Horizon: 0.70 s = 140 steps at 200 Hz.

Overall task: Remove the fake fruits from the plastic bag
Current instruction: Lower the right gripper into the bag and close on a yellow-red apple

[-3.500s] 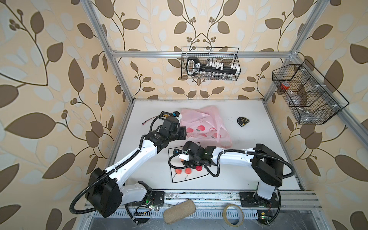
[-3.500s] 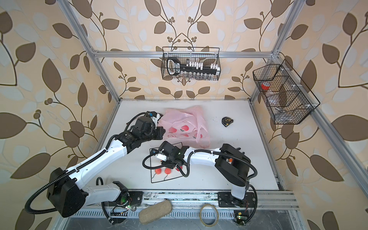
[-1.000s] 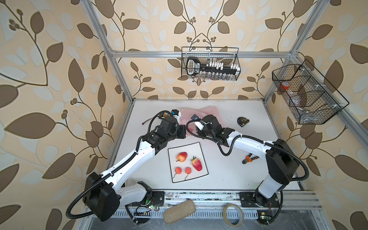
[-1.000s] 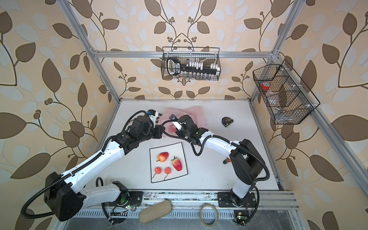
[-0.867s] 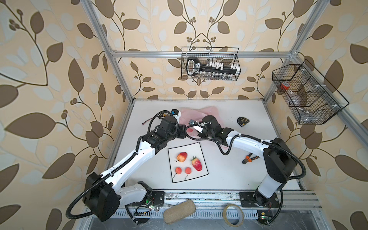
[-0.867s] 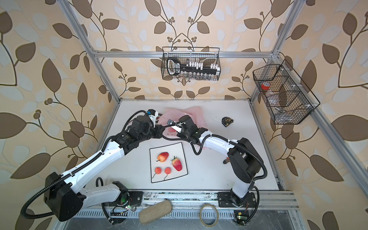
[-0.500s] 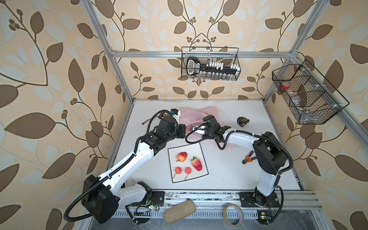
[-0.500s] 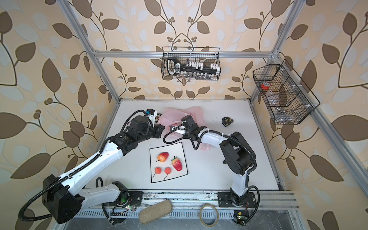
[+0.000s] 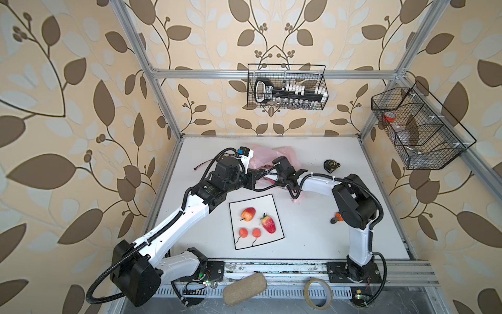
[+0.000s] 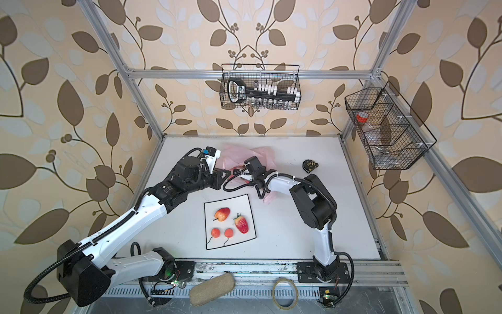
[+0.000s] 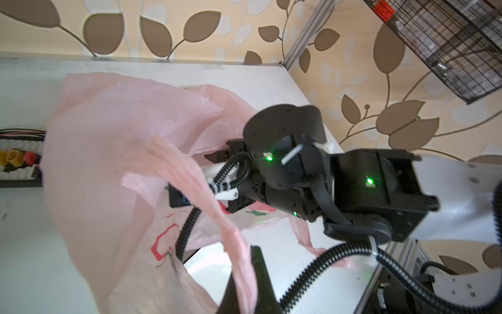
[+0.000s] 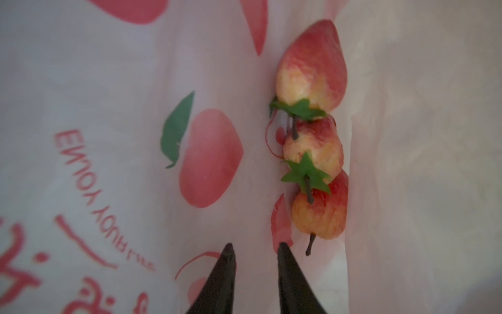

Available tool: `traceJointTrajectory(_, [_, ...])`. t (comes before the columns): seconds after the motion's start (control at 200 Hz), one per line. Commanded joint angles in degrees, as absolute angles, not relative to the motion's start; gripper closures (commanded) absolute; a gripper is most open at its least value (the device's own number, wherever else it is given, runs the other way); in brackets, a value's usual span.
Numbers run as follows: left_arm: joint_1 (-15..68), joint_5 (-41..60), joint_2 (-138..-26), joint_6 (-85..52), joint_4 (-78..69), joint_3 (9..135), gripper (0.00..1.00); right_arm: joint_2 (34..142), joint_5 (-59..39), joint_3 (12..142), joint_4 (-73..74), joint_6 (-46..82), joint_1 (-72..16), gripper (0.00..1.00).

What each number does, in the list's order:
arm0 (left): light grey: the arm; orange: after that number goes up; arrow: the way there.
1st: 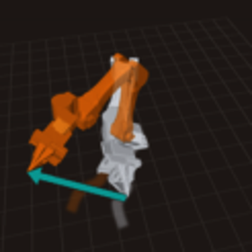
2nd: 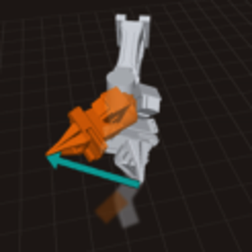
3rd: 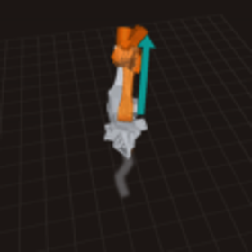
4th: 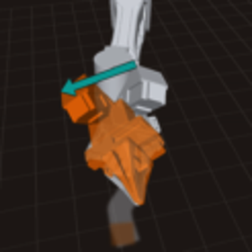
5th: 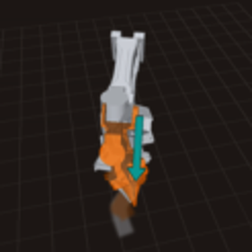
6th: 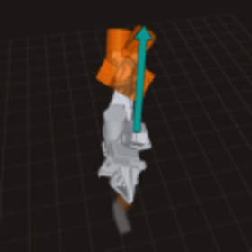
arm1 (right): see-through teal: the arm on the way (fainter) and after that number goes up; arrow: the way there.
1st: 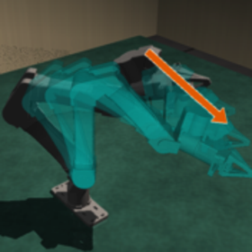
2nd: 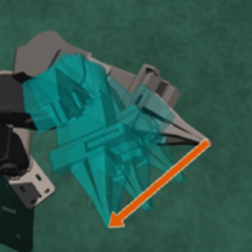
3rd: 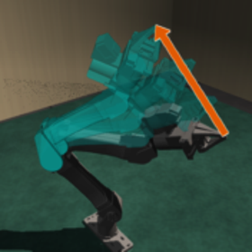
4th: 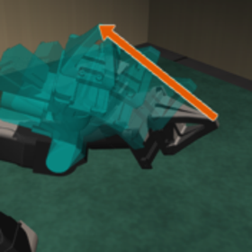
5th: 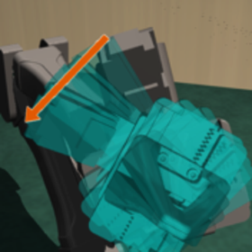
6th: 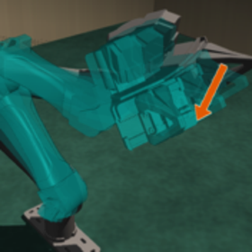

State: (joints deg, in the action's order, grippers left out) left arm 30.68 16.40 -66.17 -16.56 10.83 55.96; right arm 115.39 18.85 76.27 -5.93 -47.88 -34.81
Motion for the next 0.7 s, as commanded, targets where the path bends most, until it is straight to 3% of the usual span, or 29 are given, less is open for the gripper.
traceJointTrajectory(0.0, [30.6, 23.1, -65.4, -12.0, 8.8, 59.7, 1.00, 117.1, 19.6, 80.6, -13.2, -37.8, -32.9, 0.66])
traceJointTrajectory(0.37, [30.5, 21.7, -64.9, -10.0, 11.7, 59.0, 1.00, 113.5, 9.4, 82.9, -21.1, -18.1, -28.8, 0.45])
traceJointTrajectory(0.535, [30.6, 25.5, -66.4, -10.6, 10.5, 58.9, 1.00, 113.5, 2.2, 87.4, -22.4, 11.6, -25.9, 0.41])
traceJointTrajectory(0.695, [30.6, 27.2, -68.5, -11.5, 10.7, 59.7, 1.00, 112.3, -1.3, 81.3, -10.0, 37.8, -25.7, 0.41])
